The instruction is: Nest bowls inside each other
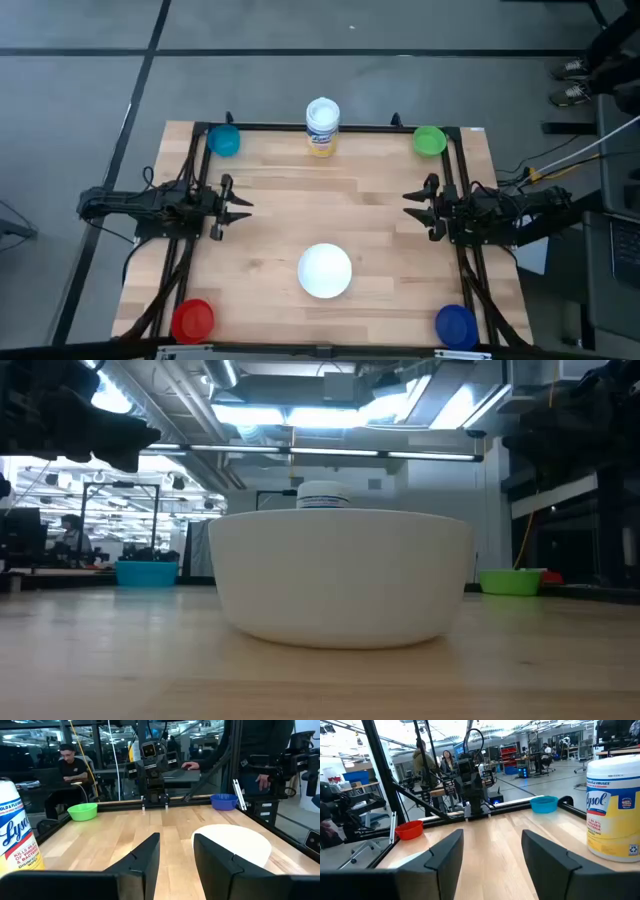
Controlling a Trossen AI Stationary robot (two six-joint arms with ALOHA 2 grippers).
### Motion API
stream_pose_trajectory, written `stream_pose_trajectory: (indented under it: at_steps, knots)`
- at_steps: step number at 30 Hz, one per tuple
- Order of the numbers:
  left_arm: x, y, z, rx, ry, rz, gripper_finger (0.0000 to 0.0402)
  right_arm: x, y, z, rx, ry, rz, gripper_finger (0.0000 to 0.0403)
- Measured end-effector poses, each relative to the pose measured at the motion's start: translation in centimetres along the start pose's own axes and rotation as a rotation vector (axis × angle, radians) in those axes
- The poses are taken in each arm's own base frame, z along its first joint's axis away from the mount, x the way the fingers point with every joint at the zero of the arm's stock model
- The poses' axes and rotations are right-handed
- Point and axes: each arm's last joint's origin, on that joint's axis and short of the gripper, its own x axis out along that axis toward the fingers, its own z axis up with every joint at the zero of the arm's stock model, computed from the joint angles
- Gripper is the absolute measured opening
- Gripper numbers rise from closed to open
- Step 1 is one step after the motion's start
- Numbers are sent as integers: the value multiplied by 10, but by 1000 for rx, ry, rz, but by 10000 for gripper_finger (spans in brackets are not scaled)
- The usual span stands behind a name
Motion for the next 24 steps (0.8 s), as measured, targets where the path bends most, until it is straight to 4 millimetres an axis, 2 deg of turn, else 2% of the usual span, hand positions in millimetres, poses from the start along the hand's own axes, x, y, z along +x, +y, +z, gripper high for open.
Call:
stream_pose_trajectory:
  at_steps: [18,21,24]
  knots:
    - [0,3,4,-5,-37,106,116,0,0,2,4,-18,-15,203]
    - [-1,3,15,-171,-155,61,116,0,1,6,62,-64,-2,203]
    - [-4,4,27,-362,-300,49,116,-1,1,16,205,-170,0,203]
